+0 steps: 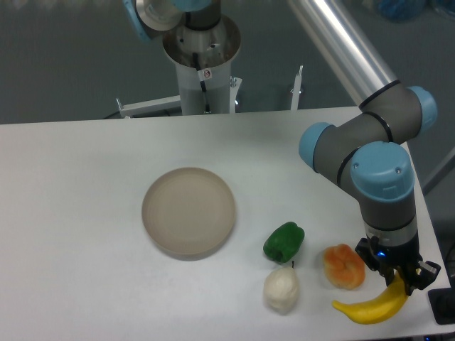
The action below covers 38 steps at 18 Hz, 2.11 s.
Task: Place bananas on a plate
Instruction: 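Close the gripper on the yellow banana beside the orange fruit, then lift the banana and carry it over the beige plate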
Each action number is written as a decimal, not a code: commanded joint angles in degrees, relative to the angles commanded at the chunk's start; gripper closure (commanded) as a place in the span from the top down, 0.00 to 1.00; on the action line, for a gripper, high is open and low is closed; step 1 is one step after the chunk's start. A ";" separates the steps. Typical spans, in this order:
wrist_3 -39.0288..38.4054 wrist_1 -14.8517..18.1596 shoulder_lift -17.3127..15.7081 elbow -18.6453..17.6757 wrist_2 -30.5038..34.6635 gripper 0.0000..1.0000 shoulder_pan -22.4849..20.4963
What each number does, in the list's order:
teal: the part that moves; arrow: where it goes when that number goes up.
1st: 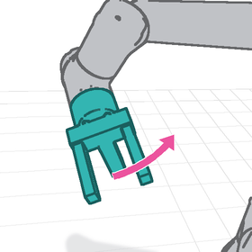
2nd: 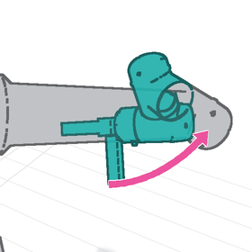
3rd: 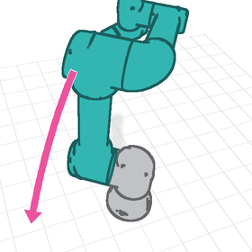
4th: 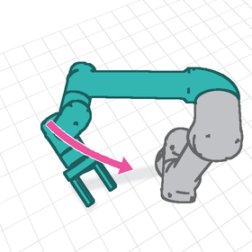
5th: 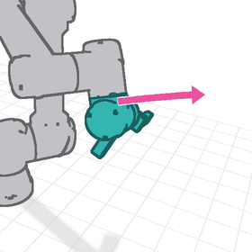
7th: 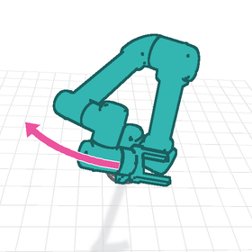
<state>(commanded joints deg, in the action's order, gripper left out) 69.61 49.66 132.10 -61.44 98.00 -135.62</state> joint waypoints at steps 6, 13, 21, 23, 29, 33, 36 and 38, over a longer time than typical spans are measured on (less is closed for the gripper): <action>-0.18 0.17 -1.75 -1.49 -0.09 0.24 0.61; -5.78 2.89 -8.60 -10.01 -0.26 0.23 1.84; -19.15 10.63 -18.80 -23.53 -0.61 0.23 7.72; -22.31 10.55 -20.21 -27.40 -1.92 0.23 9.40; -32.06 9.15 -22.76 -38.05 -4.75 0.22 16.42; -37.35 8.61 -22.33 -40.34 -4.75 0.22 20.38; -37.53 8.35 -21.97 -41.74 -4.57 0.22 21.53; -37.53 7.74 -21.97 -42.88 -4.57 0.22 21.53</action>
<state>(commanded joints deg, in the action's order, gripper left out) 32.08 57.40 110.13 -104.32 93.43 -114.08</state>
